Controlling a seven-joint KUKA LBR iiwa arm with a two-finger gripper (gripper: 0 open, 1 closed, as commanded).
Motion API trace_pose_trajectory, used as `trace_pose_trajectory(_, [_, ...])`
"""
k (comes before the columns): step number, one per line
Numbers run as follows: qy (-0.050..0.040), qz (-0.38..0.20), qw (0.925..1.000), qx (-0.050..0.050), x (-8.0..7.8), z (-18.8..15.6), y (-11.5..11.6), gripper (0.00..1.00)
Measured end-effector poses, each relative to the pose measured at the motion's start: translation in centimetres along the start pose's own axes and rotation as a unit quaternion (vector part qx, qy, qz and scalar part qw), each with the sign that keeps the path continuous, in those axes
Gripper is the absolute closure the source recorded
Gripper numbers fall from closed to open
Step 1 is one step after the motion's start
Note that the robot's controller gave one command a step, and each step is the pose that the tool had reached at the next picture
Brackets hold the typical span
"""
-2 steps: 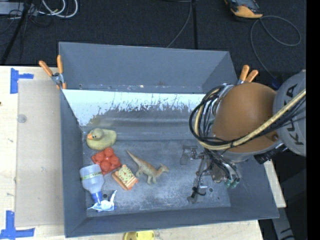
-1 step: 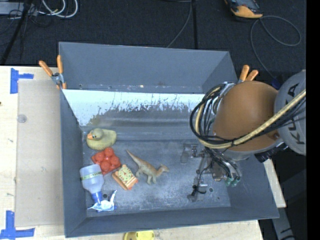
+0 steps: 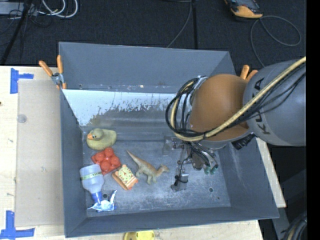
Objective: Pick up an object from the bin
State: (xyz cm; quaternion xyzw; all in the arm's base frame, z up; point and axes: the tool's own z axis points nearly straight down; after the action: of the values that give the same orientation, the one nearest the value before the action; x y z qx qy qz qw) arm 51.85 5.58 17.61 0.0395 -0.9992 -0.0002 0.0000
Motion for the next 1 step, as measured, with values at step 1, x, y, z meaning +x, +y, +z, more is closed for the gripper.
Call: trace_pose_trajectory(1, [0.0027,-0.077,0.997,-0.001,-3.22,1.82,2.2,0.0])
